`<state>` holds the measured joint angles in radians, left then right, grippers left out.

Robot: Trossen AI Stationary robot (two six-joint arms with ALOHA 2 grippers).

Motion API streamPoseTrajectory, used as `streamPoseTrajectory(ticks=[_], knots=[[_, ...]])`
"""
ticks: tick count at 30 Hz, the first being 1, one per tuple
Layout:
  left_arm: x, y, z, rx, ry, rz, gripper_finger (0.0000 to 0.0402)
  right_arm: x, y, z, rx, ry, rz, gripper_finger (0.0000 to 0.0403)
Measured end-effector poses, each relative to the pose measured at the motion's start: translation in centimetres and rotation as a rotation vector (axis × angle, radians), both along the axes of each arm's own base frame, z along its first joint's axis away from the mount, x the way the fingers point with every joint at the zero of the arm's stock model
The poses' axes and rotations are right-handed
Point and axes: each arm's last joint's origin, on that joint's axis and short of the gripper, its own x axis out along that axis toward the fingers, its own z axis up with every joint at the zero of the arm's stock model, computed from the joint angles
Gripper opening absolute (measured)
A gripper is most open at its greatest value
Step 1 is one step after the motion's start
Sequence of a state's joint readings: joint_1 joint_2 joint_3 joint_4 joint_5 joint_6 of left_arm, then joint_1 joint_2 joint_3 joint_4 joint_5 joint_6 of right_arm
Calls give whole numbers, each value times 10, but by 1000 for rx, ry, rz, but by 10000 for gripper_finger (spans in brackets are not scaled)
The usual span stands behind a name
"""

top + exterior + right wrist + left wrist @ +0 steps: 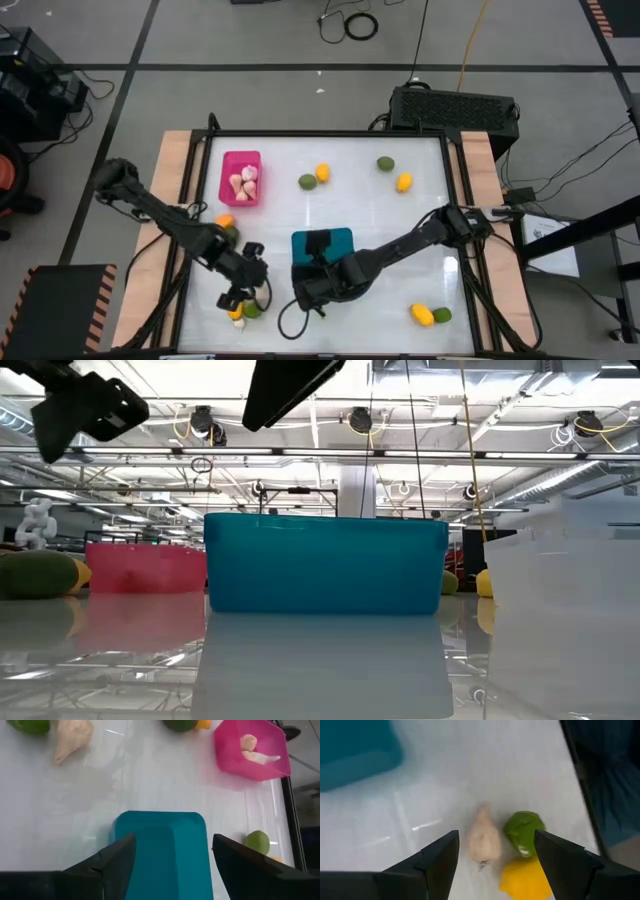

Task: Sort produce into baskets
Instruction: Put the garlic into the pink bin

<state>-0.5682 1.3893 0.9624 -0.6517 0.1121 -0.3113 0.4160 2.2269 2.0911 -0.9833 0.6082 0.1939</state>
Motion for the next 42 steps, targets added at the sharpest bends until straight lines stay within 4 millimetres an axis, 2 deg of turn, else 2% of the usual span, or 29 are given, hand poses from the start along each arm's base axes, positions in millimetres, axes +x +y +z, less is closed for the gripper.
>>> streamPoseTrajectory(ticks=[6,15,21,28,42], knots=[[5,-4,-16,15,100,-10,265,-4,0,-9,32,5,-76,256],[12,-9,-47,109,187,-89,265,-20,26,-28,102,-10,-141,256],[16,-11,-61,143,226,-115,265,-23,46,-26,168,-86,-135,256],[17,-12,-67,157,237,-115,263,-28,68,-22,216,-147,-89,256],[18,-13,-67,150,228,-112,174,-29,71,-22,234,-162,-98,256]])
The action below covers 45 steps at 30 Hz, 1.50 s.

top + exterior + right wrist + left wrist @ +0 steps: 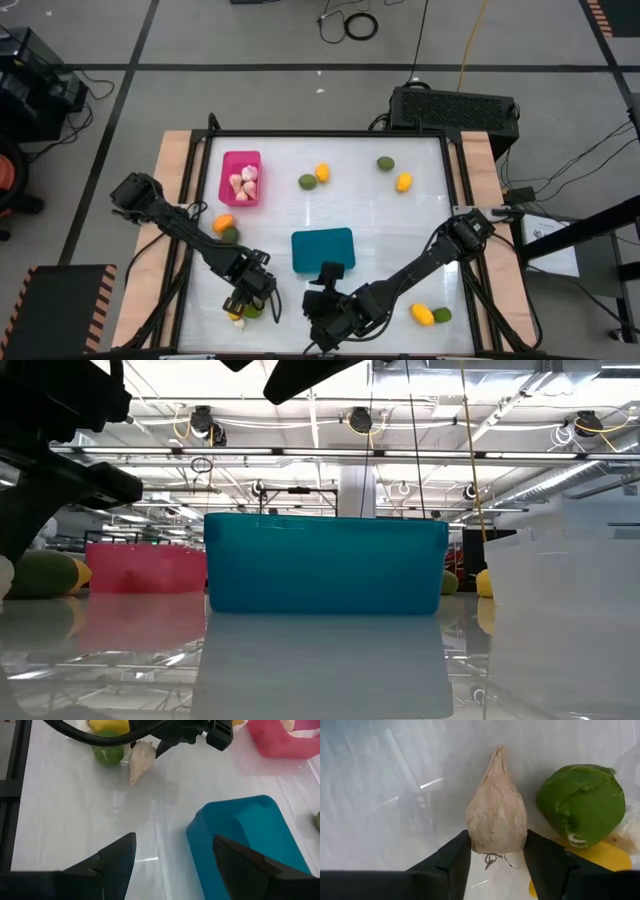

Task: Sort produce into baskets
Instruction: Put the garlic into the pink bin

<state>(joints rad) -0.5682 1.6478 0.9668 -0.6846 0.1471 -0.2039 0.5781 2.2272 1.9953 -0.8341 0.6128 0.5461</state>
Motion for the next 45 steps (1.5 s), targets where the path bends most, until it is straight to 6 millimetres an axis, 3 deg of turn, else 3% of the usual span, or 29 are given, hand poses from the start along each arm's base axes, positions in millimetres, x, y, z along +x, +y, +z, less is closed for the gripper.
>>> streamPoseTrajectory(ticks=[8,13,21,27,32,38,45], knots=[[-2,12,5,21,37,31,142,0,0,0,-1,2,0,256],[-10,35,31,56,10,97,139,0,0,0,-2,2,0,256],[-43,101,94,314,-245,345,139,0,-1,0,-13,-14,-20,256],[-72,156,119,477,-302,575,139,1,-3,2,-58,-58,-68,256],[-85,199,115,515,-221,739,138,4,-8,2,-54,-77,-105,256],[-85,250,97,443,-79,968,138,8,-15,2,-40,-84,-137,256],[-85,282,76,422,78,1114,139,6,-18,1,-123,-29,-85,256]])
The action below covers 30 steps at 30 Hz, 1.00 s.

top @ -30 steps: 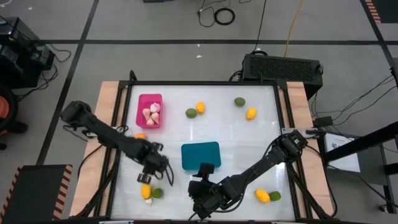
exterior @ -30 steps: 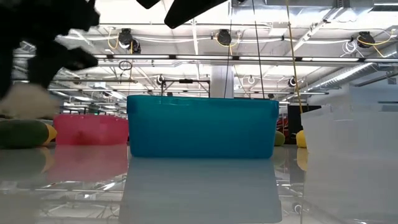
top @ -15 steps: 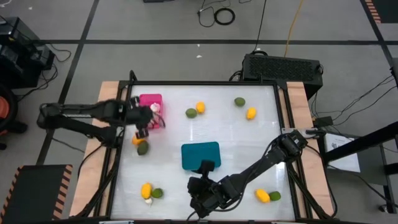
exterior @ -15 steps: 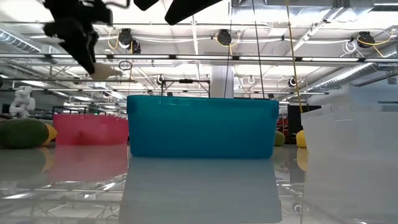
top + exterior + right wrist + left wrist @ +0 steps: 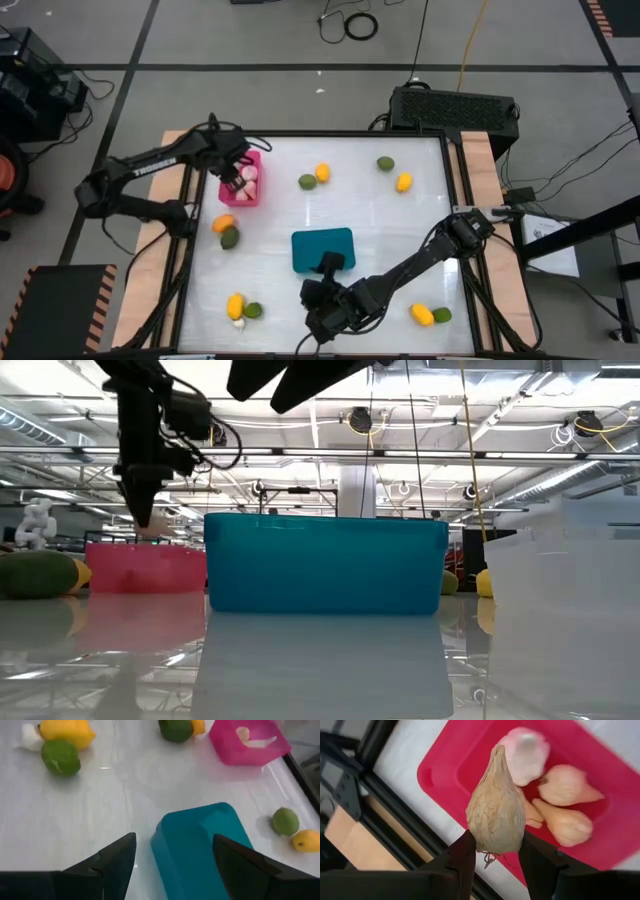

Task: Sort produce into baskets
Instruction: Put the garlic into the pink bin

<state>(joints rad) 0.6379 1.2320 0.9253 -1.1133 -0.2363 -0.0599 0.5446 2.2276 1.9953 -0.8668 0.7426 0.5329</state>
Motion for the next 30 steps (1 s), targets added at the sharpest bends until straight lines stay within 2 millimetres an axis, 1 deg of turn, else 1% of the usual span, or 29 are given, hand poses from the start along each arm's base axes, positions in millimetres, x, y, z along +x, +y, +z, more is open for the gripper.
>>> streamPoseTrajectory(ticks=[2,5,8,12,16,18,20,23,26,30], knots=[[1,2,-3,-11,14,9,147,2,-4,0,-57,31,39,256],[4,3,-6,-20,26,8,172,6,-15,-1,-151,102,98,256],[5,4,-7,-20,26,9,206,11,-31,-2,-207,165,112,256],[5,5,-8,-17,23,8,247,20,-58,-3,-258,231,102,256],[6,5,-6,-12,22,-14,263,24,-83,-5,-288,307,76,256],[8,6,-2,1,0,-12,265,19,-91,-2,-286,346,49,256],[9,3,3,-14,-46,-29,265,14,-95,5,-266,347,11,255],[12,-7,12,-54,-141,-86,265,-1,-96,20,-242,353,-43,251],[14,-22,24,-109,-273,-180,265,-16,-88,34,-200,322,-94,244],[16,-54,40,-252,-473,-342,265,-32,-72,50,-111,218,-164,234]])
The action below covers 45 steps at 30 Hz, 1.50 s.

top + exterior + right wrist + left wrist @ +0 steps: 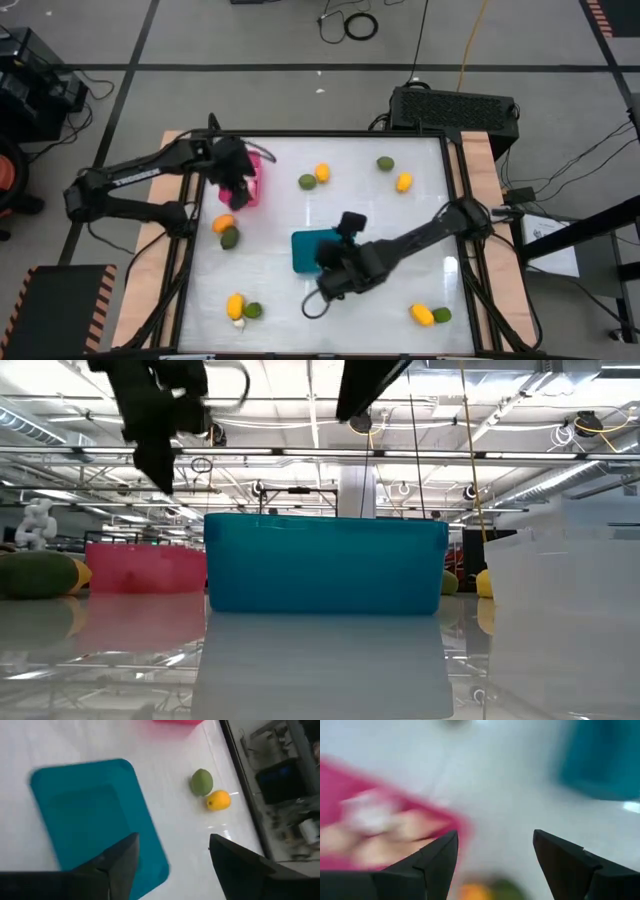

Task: Sort produce into baskets
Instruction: Put the garlic into the pink bin

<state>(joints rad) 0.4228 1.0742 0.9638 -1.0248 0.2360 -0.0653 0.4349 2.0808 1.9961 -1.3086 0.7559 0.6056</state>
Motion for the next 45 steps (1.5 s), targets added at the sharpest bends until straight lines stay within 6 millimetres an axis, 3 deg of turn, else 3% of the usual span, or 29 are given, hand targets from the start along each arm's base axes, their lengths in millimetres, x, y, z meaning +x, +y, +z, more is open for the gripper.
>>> streamPoseTrajectory(ticks=[7,15,20,25,30,34,45], knots=[[11,-80,15,-182,-151,-294,264,-8,30,2,-7,-145,-7,222],[19,-187,9,-238,-220,-648,264,-4,34,2,-27,-212,-12,219],[14,-243,-11,-215,-198,-785,264,-1,36,-1,-22,-224,-6,219],[4,-283,-48,-142,-59,-904,264,1,37,0,-8,-245,-8,219],[1,-309,-82,-97,27,-973,264,3,40,1,12,-276,-9,219],[3,-318,-96,-50,17,-1063,264,4,45,-3,31,-296,-17,219],[6,-316,-103,153,-43,-1176,264,7,59,-15,50,-308,6,219]])
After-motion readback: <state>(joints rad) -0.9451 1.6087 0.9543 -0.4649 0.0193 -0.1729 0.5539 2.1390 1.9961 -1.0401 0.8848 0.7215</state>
